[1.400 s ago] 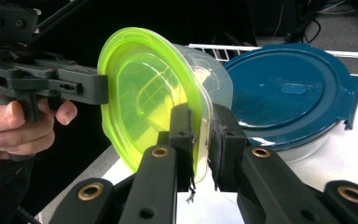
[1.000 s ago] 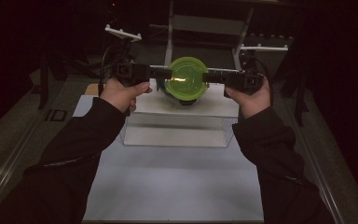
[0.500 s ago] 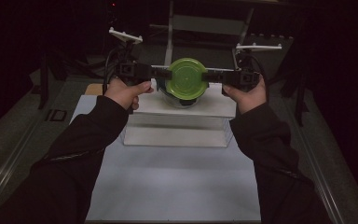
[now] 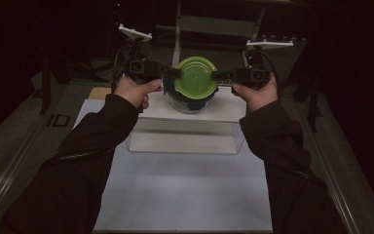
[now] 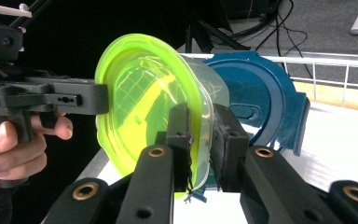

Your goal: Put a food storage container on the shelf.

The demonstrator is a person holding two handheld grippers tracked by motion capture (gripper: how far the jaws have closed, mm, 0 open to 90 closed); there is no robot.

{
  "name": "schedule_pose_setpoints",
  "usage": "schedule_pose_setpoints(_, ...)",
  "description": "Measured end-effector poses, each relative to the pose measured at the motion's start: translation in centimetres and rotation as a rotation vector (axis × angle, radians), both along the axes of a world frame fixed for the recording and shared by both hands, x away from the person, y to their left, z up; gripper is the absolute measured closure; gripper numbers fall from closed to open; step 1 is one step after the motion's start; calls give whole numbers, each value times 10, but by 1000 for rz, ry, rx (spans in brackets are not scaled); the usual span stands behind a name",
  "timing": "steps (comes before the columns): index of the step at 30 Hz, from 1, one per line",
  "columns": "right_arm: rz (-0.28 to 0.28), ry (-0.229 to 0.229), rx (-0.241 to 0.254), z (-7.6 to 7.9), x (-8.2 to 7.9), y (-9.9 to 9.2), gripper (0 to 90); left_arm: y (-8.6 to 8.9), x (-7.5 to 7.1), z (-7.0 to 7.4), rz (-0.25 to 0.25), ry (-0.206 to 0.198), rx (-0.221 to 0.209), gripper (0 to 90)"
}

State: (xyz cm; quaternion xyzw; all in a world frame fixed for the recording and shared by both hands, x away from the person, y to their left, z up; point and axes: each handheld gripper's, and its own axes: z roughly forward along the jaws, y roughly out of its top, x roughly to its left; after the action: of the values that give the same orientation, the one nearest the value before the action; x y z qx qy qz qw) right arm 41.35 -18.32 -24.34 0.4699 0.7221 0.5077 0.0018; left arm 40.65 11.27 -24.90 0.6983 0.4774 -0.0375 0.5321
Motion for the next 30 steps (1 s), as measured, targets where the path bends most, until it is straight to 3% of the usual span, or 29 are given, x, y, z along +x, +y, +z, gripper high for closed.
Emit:
schedule_pose_setpoints(8, -35, -1, -14, -2, 8, 4, 722, 1, 9, -6, 41, -2, -6, 721)
schedule_pose_setpoints(13, -53, 15, 13, -4, 14, 4, 700, 2, 19, -10, 51, 1, -30, 694)
schedule_pose_setpoints(20, -78, 12, -8, -2, 20, 7, 673, 2, 30, -13, 70, -1, -26, 641)
schedule_pose_setpoints(26, -83, 18, -12, -3, 24, 11, 601, 0, 33, -15, 65, -23, -31, 493)
schedule_pose_setpoints(30, -82, 6, -13, -4, 25, 12, 567, 0, 32, -14, 66, -29, -32, 478)
